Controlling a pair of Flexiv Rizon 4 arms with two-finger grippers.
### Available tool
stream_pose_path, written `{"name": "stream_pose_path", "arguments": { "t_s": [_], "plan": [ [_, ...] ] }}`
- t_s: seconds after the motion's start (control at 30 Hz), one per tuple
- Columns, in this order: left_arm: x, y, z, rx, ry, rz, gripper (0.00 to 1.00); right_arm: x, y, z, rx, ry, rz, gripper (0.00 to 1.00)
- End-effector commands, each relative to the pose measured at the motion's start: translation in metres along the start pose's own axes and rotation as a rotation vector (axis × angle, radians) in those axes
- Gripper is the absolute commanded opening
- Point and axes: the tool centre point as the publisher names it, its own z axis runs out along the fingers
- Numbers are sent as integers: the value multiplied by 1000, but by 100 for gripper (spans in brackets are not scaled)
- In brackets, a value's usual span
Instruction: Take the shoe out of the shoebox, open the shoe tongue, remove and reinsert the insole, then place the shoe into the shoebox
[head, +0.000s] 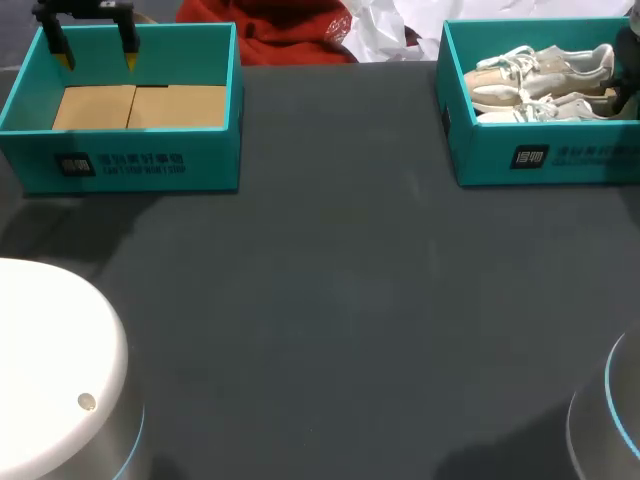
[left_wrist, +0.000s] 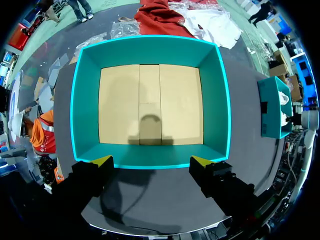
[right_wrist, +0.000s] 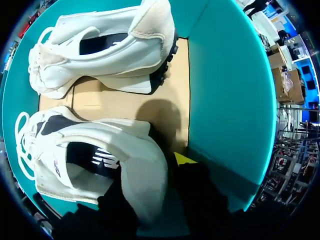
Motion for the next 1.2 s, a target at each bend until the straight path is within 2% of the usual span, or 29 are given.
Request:
{"name": "stream_pose_path", "arguments": {
  "t_s": [0.03,0.47,1.2],
  "plan": [
    [0,0,0,0,0,0,100,2,1,-5,-4,-6,5,0],
    [0,0,0,0,0,0,100,-3,-2,-36,-43,-45,21,0],
    [0,0,0,0,0,0,100,-18,3,-125,-121,-110,48,0]
  ]
}}
